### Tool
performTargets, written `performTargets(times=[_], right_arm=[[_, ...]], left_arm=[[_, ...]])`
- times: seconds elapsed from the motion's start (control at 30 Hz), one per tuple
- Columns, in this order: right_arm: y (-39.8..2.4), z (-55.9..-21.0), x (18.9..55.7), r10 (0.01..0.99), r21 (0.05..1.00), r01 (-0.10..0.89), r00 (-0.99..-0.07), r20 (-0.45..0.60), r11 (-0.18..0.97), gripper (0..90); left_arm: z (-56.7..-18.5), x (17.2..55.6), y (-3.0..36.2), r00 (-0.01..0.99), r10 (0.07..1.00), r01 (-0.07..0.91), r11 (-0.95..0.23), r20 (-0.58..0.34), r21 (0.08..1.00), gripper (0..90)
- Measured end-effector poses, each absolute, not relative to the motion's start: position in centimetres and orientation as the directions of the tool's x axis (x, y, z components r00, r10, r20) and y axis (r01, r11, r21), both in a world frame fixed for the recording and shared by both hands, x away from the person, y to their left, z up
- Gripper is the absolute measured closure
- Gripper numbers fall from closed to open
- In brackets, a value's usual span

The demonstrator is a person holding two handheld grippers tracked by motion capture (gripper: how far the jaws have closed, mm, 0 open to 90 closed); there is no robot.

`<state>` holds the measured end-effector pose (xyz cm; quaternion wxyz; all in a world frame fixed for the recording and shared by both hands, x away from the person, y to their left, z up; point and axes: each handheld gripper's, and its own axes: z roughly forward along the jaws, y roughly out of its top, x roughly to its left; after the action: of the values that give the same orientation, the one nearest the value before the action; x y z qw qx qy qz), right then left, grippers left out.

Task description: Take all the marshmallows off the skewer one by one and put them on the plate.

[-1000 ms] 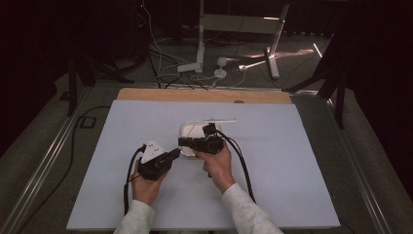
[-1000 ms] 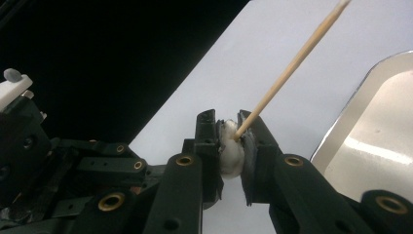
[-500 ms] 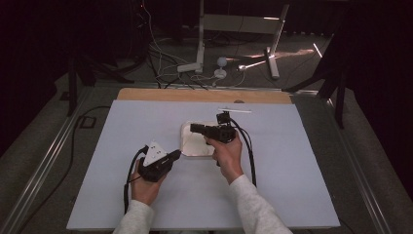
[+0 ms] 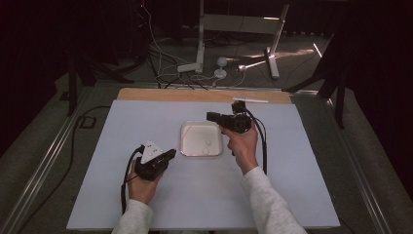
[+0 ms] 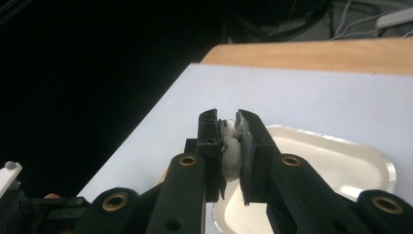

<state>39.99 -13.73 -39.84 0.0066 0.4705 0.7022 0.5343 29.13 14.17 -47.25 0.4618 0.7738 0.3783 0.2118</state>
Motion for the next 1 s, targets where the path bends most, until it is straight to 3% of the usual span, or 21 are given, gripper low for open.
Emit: performTargets(times=[0.47,1.0], right_arm=[[-13.1,-42.1,39.8,0.745,0.767,0.629,-0.572,0.343,0.130,79.3],[-13.4,-45.7,39.8,0.787,0.719,0.660,-0.555,0.271,0.218,78.3]], left_arm=[[-47.3,29.4,14.7,0.612,0.788,0.406,-0.238,-0.069,0.882,89.8],[-47.3,29.4,14.8,0.609,0.788,0.413,-0.219,-0.089,0.884,89.6]])
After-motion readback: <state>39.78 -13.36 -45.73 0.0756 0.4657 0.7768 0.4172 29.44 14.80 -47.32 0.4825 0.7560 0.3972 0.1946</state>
